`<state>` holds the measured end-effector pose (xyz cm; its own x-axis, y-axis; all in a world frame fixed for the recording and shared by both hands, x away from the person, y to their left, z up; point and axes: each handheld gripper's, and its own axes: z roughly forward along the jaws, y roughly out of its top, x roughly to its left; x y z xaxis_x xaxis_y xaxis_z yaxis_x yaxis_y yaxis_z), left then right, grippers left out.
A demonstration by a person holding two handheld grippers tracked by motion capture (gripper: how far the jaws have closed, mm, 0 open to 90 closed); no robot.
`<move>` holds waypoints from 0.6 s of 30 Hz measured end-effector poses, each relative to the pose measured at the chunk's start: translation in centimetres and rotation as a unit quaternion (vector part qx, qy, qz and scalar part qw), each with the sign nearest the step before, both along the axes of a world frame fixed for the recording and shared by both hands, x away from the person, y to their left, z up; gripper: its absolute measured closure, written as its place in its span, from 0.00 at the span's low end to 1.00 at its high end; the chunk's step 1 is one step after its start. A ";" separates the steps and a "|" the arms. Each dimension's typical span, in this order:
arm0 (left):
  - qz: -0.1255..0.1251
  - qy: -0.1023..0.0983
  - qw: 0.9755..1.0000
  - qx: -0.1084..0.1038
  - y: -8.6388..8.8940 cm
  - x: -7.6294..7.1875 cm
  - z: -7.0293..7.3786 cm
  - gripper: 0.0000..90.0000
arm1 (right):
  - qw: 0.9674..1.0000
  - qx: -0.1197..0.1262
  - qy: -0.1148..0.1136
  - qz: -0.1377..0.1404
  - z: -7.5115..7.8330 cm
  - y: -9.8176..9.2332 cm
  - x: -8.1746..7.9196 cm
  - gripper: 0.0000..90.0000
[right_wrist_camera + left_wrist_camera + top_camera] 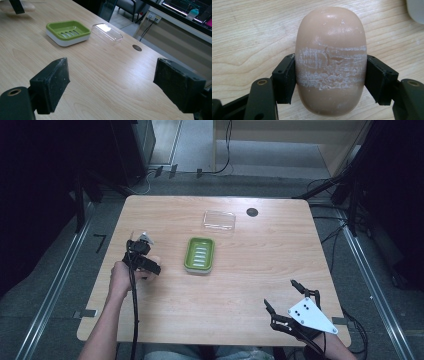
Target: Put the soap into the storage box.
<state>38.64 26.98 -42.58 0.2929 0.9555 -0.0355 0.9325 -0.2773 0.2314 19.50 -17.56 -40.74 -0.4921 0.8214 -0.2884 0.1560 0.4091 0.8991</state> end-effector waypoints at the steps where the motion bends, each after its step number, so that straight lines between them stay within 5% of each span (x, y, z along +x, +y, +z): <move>1: 0.000 0.000 1.000 0.000 0.0 0.0 0.0 0.37 | 1.000 0.000 0.000 0.000 0.0 0.0 0.0 0.15; 18: -0.022 -0.007 1.000 -0.017 -1.6 0.5 0.8 0.37 | 1.000 -0.001 0.000 -0.002 0.0 0.1 0.1 0.15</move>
<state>39.14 25.36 -41.74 0.3351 0.9401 -0.0623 0.9162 -0.3098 0.2543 19.57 -17.47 -40.78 -0.4895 0.8221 -0.2907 0.1573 0.4112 0.8979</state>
